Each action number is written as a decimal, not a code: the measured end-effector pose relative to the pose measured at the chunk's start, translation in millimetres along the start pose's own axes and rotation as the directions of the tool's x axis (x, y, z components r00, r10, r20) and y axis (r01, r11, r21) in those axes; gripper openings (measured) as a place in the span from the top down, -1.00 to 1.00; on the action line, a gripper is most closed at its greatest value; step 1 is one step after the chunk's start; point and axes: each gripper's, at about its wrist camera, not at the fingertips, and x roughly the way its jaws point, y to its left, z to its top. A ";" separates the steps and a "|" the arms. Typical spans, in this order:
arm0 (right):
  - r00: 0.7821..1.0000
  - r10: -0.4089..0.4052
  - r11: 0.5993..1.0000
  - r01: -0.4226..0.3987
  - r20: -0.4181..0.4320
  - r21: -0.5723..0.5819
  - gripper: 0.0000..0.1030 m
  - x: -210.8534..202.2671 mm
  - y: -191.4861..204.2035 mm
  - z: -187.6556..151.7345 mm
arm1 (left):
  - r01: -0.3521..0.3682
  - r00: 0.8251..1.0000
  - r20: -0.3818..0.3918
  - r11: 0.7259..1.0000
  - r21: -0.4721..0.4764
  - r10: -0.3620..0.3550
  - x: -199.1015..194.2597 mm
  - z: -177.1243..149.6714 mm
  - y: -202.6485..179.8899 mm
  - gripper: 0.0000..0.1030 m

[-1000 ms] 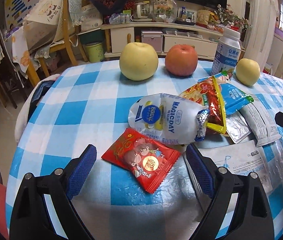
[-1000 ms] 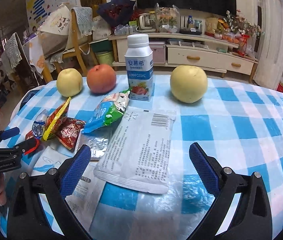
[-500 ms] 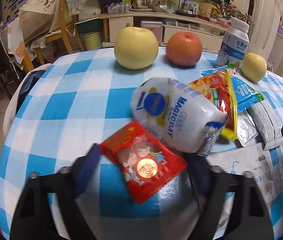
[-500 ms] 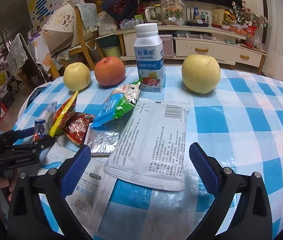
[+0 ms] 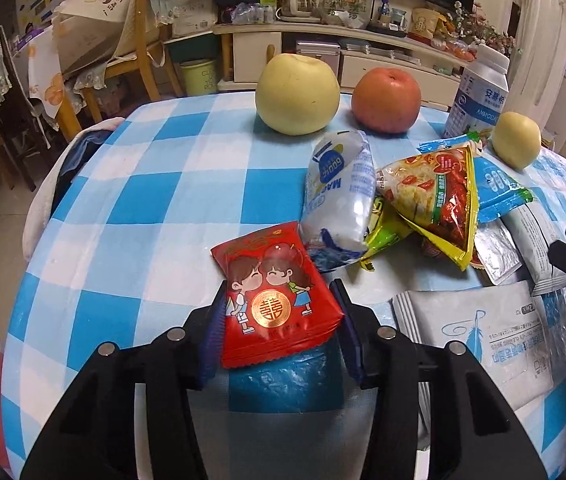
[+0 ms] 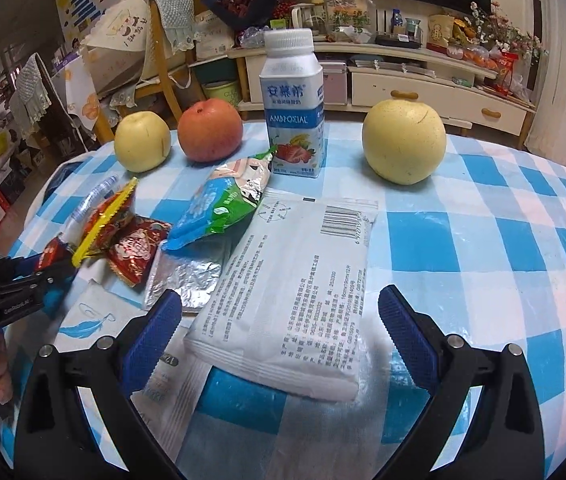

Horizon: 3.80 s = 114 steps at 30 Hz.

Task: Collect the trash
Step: 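Grasp the red wedding-candy packet with the left gripper while the right grasps the white printed bag, then lift the red packet and white bag and carry them over the pink bucket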

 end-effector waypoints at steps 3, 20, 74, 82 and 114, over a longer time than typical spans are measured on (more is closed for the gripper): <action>1.000 -0.003 1.000 0.004 -0.030 0.021 -0.92 15.0 0.9 3.3 | -0.010 1.000 0.012 1.000 0.018 0.010 -2.6 -0.5 -4.0 0.04; 0.998 -0.026 0.999 0.025 -0.065 -0.023 -0.65 31.9 -5.0 9.8 | -0.009 0.998 0.067 1.000 0.026 0.007 -26.8 -4.8 -3.1 0.04; 0.990 -0.112 0.993 0.107 0.084 0.053 -0.45 -68.5 6.7 14.6 | 0.111 0.984 0.148 0.990 -0.088 -0.097 -69.7 4.7 29.4 0.03; 0.985 -0.081 0.997 0.081 0.150 0.007 -0.45 -117.5 31.7 14.5 | 0.087 0.976 0.202 0.995 -0.053 -0.075 -110.9 3.9 27.3 0.03; 0.918 0.328 0.899 -0.230 0.225 -0.374 -0.45 -195.8 294.2 34.7 | -0.173 0.905 0.331 0.942 -0.289 0.267 -310.0 -71.2 211.9 0.03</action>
